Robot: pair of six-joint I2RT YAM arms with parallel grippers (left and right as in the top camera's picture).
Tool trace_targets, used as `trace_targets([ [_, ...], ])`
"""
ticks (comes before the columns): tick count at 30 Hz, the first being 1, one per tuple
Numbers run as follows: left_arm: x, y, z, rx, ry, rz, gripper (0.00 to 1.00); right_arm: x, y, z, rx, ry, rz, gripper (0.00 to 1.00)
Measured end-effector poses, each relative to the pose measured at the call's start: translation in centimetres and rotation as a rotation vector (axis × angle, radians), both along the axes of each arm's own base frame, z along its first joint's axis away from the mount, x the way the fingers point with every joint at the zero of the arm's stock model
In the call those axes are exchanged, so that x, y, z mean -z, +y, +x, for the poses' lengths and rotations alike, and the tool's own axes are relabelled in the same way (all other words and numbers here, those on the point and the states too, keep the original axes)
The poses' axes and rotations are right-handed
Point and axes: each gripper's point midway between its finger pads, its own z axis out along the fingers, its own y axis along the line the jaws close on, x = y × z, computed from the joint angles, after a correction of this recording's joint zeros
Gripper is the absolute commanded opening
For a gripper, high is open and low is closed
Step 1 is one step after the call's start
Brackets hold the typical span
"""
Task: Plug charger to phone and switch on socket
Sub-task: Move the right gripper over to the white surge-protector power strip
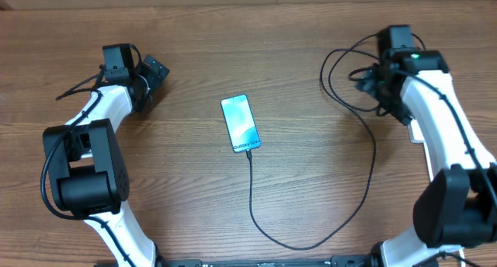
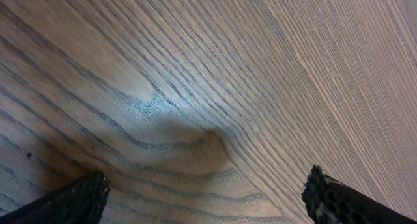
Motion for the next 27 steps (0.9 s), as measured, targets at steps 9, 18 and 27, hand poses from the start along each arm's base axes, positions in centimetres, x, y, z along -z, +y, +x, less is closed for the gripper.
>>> trace_targets([
  [9,0.0,0.0,0.0,0.000,0.000,0.000,1.00,4.5,-6.2,-1.5,0.195,0.122,0.009,1.00],
  [18,0.0,0.0,0.0,0.000,0.000,0.000,1.00,6.5,-11.6,-2.3,0.370,0.115,0.022,1.00],
  [27,0.0,0.0,0.0,0.000,0.000,0.000,1.00,7.7,-14.8,-1.8,0.457,0.056,0.019,1.00],
])
